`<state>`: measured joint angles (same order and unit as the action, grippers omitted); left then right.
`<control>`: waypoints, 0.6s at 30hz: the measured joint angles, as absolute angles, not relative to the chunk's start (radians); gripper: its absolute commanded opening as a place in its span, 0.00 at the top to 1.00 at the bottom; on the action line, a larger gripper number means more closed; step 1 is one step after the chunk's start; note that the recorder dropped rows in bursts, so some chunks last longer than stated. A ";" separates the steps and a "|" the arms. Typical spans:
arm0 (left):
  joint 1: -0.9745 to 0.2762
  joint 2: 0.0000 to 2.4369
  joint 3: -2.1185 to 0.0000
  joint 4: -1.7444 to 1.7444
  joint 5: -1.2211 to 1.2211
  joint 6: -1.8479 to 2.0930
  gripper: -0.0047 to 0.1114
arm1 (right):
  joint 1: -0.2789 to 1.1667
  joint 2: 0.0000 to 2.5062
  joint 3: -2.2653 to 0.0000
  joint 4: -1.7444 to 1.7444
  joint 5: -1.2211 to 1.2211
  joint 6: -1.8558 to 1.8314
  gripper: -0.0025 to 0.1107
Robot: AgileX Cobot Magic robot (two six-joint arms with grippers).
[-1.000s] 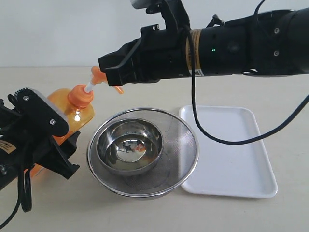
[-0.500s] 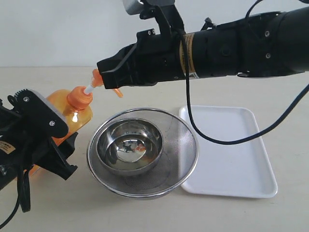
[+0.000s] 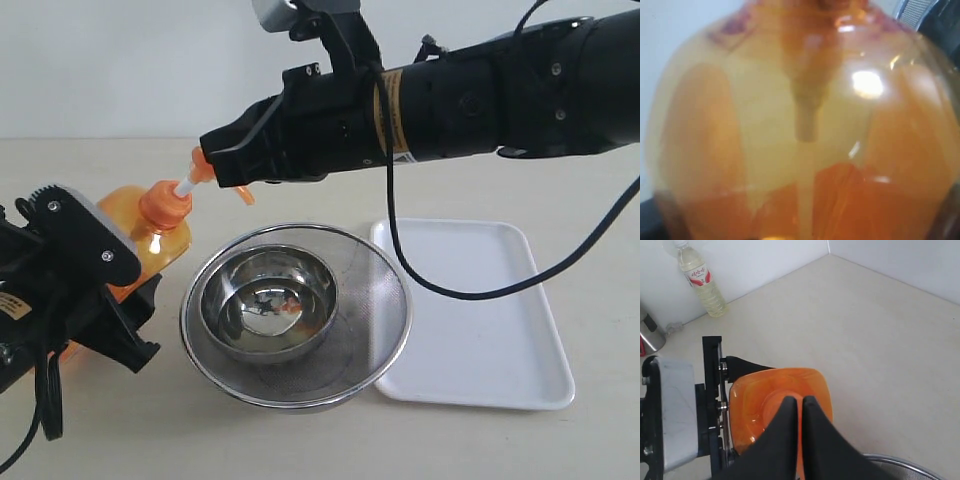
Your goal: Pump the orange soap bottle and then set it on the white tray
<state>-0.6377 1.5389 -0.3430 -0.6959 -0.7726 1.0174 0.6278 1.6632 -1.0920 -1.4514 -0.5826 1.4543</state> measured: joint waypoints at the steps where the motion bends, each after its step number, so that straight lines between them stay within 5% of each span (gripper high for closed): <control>1: -0.638 1.539 -0.343 -0.696 -0.773 1.014 0.92 | 0.628 1.663 -1.092 -1.451 -0.585 1.457 0.98; 18: -0.628 1.540 -0.335 -0.709 -0.787 1.008 0.92 | 0.667 1.724 -1.132 -1.436 -0.554 1.474 0.98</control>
